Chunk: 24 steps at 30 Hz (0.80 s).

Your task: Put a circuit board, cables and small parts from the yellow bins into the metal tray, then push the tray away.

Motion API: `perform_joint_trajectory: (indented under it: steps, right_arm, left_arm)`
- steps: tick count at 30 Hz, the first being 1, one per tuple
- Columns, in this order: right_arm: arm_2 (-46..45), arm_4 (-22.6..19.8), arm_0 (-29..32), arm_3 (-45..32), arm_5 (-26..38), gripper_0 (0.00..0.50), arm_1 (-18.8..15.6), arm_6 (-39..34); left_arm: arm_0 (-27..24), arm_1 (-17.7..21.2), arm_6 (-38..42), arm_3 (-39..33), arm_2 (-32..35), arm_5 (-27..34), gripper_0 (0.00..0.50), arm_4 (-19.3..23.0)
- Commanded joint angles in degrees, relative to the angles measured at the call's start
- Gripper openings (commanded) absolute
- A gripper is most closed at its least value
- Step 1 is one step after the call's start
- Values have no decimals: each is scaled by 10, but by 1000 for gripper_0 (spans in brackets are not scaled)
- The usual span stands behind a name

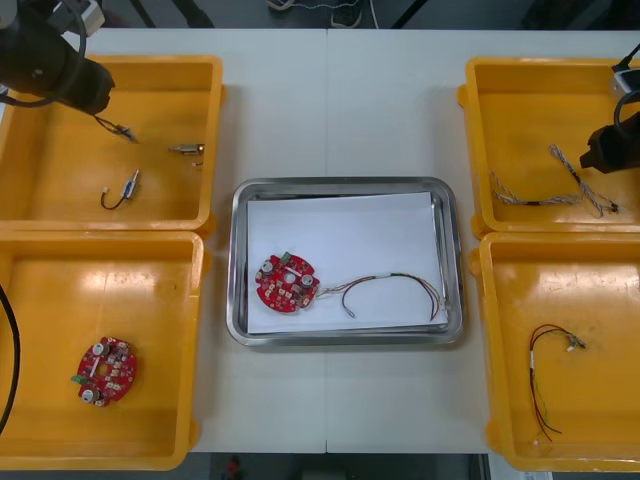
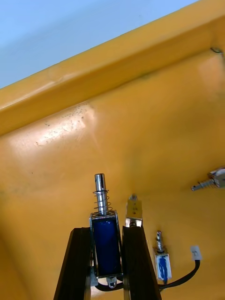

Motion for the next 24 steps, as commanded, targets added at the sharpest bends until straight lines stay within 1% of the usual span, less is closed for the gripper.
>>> perform_joint_trajectory:
  steps: [1, 5, 9, 20, 24]
  right_arm:
    - [0, -12, -27, 19, -9, 500, 11, 10]
    - [1, -11, -21, 21, -9, 500, 16, 8]
    - [2, -11, -13, 21, -9, 500, 18, 8]
    - [28, -8, 8, 21, -9, 500, 17, 5]
    - [29, -3, 16, 21, -9, 500, 17, 6]
  left_arm:
    - [2, 28, 95, -57, 9, 39, 0, -8]
    - [2, 28, 110, -83, 9, 62, 0, -12]
    - [2, 28, 113, -91, 12, 70, 0, -14]
    - [2, 29, 114, -91, 11, 63, 0, -20]
    - [2, 27, 114, -82, 11, 53, 0, -13]
